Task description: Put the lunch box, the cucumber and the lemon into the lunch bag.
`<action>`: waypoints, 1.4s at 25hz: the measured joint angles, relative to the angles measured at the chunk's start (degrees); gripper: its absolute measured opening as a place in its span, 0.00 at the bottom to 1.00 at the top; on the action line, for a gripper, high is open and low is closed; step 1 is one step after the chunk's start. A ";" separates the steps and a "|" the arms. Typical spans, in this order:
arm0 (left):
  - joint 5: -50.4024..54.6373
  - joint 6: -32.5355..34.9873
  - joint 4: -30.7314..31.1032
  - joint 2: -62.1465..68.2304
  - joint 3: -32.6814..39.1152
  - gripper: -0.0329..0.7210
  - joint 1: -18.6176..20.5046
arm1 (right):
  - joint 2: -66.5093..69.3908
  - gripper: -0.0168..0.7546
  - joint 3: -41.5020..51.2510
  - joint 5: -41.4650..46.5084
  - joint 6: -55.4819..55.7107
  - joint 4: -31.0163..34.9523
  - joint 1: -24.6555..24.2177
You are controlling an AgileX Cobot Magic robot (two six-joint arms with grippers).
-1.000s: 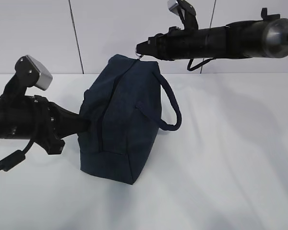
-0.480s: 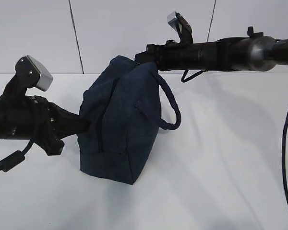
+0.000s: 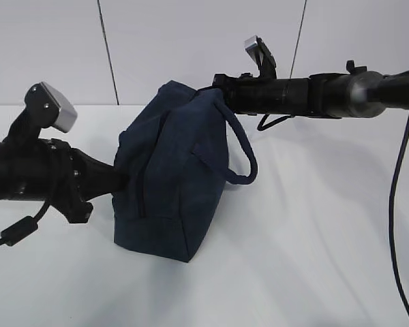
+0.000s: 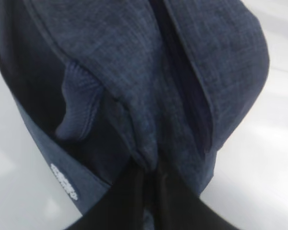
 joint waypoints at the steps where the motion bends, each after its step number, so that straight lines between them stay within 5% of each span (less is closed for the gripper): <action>1: 0.30 0.13 0.00 0.41 0.00 0.04 0.00 | 0.08 0.03 0.00 0.00 0.00 0.00 0.00; 20: 1.10 0.40 -0.19 1.06 0.00 0.04 0.00 | 3.15 0.03 -0.23 3.38 4.36 0.81 -0.25; 35: 1.20 0.49 0.70 0.58 0.00 0.04 0.00 | 3.52 0.03 -0.49 3.12 8.22 -6.35 -0.34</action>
